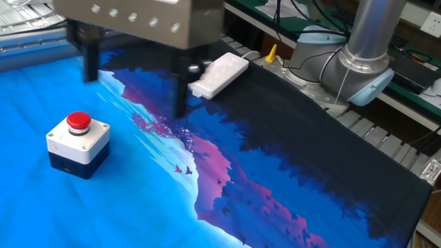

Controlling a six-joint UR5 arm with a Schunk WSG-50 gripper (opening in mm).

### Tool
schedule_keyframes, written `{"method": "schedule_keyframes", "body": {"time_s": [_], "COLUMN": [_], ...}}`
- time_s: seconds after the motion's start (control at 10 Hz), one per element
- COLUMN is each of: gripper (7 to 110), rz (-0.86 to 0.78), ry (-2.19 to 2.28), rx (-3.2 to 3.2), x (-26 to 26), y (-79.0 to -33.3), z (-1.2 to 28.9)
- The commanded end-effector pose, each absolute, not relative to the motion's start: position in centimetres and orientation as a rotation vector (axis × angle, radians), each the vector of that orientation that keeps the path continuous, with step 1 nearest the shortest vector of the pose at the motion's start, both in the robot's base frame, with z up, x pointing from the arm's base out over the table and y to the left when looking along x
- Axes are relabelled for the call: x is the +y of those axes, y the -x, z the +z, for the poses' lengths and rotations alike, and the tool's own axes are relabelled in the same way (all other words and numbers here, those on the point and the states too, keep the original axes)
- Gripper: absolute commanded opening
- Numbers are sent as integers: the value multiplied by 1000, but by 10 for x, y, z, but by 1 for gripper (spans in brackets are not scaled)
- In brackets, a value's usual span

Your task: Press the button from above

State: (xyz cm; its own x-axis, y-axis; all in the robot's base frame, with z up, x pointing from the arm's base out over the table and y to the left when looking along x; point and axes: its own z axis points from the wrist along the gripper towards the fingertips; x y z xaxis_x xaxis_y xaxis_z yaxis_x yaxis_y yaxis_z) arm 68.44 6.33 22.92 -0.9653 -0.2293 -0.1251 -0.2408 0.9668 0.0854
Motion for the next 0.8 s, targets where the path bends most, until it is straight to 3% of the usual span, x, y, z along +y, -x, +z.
{"method": "schedule_keyframes", "body": {"time_s": [0.0, 0.4, 0.5, 0.7], "gripper": [88, 88, 44, 44], "rz": [9, 8, -1, 9], "ry": [396, 364, 351, 318], "rx": [2994, 2968, 2967, 2986], "x": [50, 72, 72, 73], "y": [-691, -707, -709, -704], "z": [239, 246, 246, 247]}}
